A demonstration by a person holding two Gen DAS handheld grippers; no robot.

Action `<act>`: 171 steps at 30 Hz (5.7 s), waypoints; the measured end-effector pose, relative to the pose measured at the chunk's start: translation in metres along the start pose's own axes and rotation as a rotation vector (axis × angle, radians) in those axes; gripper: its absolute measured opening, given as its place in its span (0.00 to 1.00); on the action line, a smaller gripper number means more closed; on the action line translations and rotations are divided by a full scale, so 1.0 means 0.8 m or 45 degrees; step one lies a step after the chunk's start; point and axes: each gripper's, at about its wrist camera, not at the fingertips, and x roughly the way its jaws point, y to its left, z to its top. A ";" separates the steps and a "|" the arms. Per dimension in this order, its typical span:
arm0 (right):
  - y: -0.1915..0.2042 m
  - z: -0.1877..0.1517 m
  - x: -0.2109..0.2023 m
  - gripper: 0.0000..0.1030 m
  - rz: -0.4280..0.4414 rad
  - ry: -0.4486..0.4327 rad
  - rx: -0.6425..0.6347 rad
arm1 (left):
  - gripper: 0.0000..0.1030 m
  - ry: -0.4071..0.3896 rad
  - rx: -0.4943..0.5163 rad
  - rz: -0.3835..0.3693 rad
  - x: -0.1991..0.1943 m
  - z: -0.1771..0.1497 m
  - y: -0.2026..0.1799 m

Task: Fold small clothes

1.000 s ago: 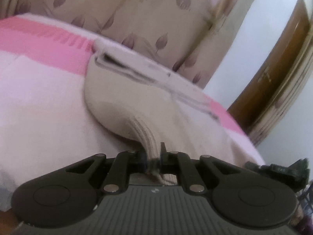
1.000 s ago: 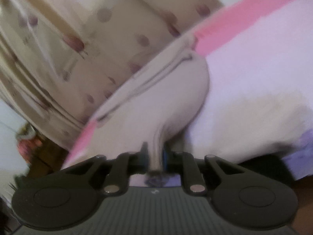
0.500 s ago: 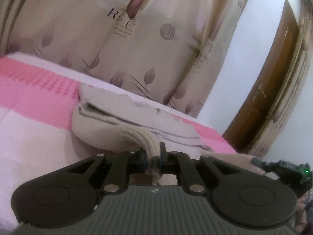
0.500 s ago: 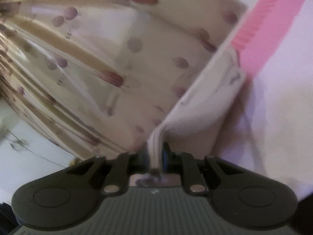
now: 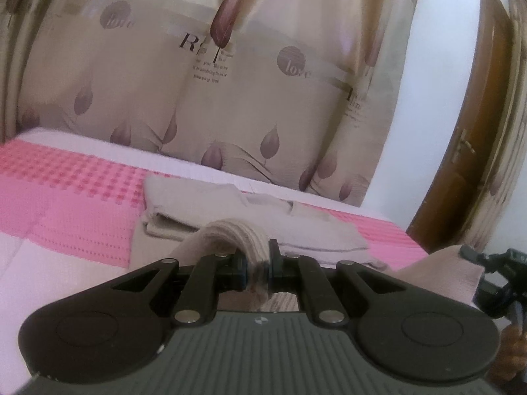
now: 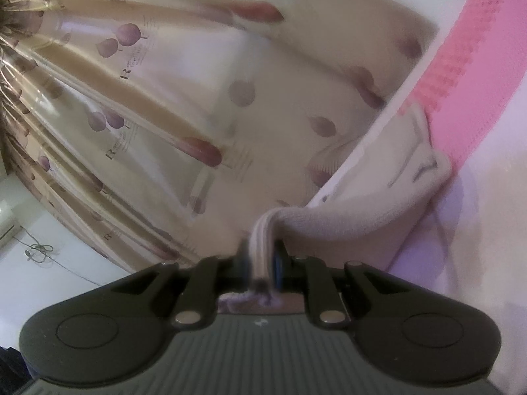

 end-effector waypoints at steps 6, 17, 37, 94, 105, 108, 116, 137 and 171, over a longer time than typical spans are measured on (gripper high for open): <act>-0.001 0.017 0.010 0.14 -0.001 -0.028 -0.004 | 0.11 -0.023 0.029 0.026 0.009 0.011 0.000; -0.005 0.050 0.026 0.14 -0.049 -0.073 -0.040 | 0.11 -0.044 0.042 0.058 0.034 0.032 0.006; -0.014 0.089 0.056 0.14 -0.114 -0.115 -0.085 | 0.11 -0.040 0.034 0.112 0.076 0.048 0.023; -0.043 0.097 0.232 0.10 -0.767 0.299 -1.057 | 0.13 -0.015 0.068 0.224 0.156 0.056 0.055; -0.076 0.149 0.244 0.10 -0.803 0.099 -0.795 | 0.14 -0.016 0.084 0.295 0.219 0.082 0.058; -0.089 0.148 0.254 0.10 -0.823 0.099 -0.741 | 0.15 0.026 0.091 0.316 0.244 0.079 0.066; -0.117 0.135 0.271 0.11 -0.901 0.115 -0.711 | 0.34 0.091 0.044 0.262 0.269 0.079 0.092; -0.129 0.136 0.261 0.24 -0.873 0.017 -0.621 | 0.52 0.247 0.450 0.392 0.283 0.060 0.110; -0.107 0.115 0.276 0.90 -1.055 -0.072 -0.834 | 1.00 0.071 0.101 0.620 0.242 0.048 0.166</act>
